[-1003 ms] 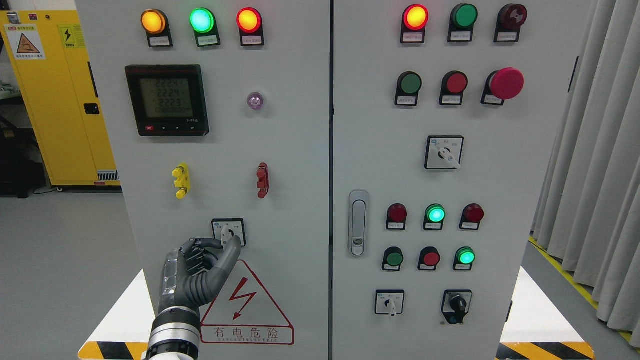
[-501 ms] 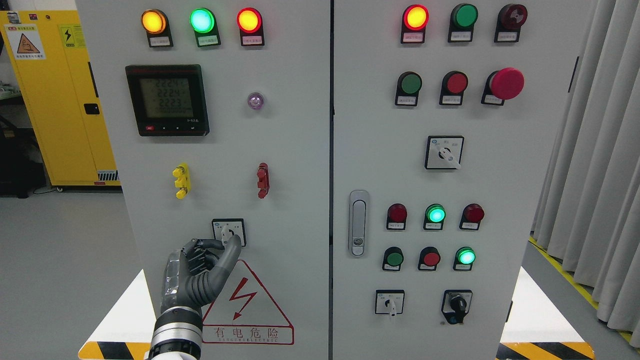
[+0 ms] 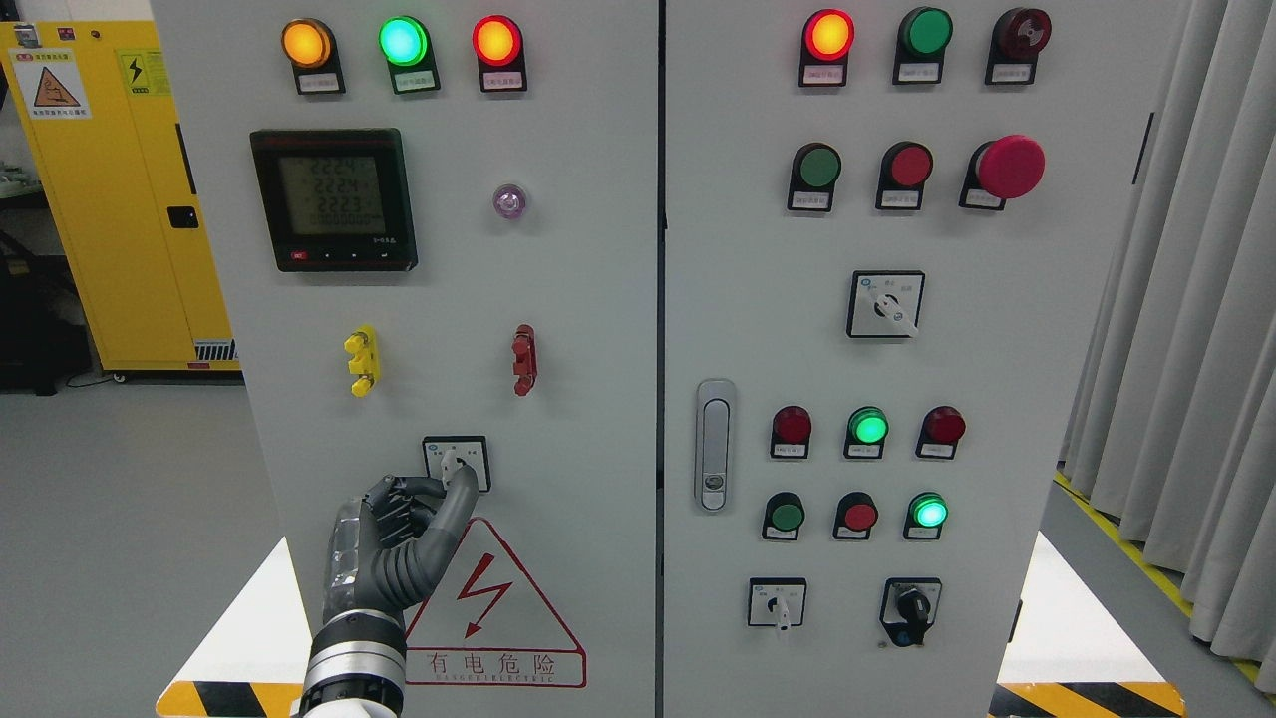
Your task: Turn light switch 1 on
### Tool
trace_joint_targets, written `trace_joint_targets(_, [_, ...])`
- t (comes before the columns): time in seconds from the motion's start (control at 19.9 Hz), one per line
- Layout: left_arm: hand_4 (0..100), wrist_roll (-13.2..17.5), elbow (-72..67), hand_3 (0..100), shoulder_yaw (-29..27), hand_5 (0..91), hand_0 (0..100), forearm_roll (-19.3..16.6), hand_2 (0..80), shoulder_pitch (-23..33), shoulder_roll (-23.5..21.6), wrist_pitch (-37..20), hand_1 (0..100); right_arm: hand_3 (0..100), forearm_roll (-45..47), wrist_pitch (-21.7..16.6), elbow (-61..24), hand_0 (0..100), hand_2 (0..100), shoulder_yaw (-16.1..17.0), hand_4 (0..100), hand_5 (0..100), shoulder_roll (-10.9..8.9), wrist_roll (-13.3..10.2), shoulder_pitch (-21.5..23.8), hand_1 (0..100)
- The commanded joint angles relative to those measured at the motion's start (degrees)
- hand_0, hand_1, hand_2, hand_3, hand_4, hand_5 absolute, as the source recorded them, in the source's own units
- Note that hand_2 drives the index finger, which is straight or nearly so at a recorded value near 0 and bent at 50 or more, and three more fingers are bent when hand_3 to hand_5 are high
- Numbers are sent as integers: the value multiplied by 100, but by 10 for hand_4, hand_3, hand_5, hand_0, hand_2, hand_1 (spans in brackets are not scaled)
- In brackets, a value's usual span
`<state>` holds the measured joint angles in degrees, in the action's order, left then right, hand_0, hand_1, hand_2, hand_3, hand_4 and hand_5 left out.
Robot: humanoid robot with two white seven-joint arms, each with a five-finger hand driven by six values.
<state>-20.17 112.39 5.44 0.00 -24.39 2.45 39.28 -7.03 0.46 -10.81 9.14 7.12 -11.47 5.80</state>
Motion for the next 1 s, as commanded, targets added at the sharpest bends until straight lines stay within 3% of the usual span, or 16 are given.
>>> trace_joint_targets(0.0, [907,-4,-68,913,1,885,243,97,583,-13,18,1,621,0,0,-2,0,0,40,0,0,0,0,5,0,500])
trace_joint_targets(0.95, [908,5,-139,914,10,886,277,97,589,-101,18,-8,623,0,0,-2,0,0,40,0,0,0,0,5,0,500])
